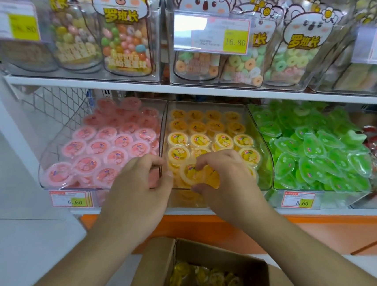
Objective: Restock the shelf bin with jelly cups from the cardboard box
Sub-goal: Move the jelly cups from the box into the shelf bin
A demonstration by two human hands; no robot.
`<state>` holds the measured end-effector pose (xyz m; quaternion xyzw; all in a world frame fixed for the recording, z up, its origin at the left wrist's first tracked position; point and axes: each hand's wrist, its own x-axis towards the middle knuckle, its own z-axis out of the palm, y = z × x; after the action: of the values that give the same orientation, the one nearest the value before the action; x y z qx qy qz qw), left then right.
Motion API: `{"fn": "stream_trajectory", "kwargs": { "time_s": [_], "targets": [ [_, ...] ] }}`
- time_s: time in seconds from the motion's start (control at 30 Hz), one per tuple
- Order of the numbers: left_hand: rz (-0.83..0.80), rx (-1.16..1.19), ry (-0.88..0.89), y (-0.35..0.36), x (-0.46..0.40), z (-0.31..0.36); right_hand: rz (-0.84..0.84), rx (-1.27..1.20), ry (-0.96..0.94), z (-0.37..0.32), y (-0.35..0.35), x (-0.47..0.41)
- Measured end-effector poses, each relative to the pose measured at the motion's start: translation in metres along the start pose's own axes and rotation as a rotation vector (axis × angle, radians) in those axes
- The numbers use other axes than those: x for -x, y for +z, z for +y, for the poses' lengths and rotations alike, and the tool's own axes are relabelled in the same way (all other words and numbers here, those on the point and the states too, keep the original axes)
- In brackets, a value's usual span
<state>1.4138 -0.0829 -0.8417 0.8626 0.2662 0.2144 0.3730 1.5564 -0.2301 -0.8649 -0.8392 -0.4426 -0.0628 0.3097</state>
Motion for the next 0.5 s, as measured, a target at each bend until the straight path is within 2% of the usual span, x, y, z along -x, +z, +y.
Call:
{"fn": "stream_trajectory", "kwargs": {
  "time_s": [0.2,0.5],
  "targets": [
    [-0.052,-0.141,0.088,0.005,-0.001,-0.006,0.009,0.041,-0.054,0.005,0.016,0.001],
    [-0.059,-0.145,0.096,0.006,-0.001,-0.01,0.042,0.086,-0.083,0.017,0.012,0.005]
  ]
}}
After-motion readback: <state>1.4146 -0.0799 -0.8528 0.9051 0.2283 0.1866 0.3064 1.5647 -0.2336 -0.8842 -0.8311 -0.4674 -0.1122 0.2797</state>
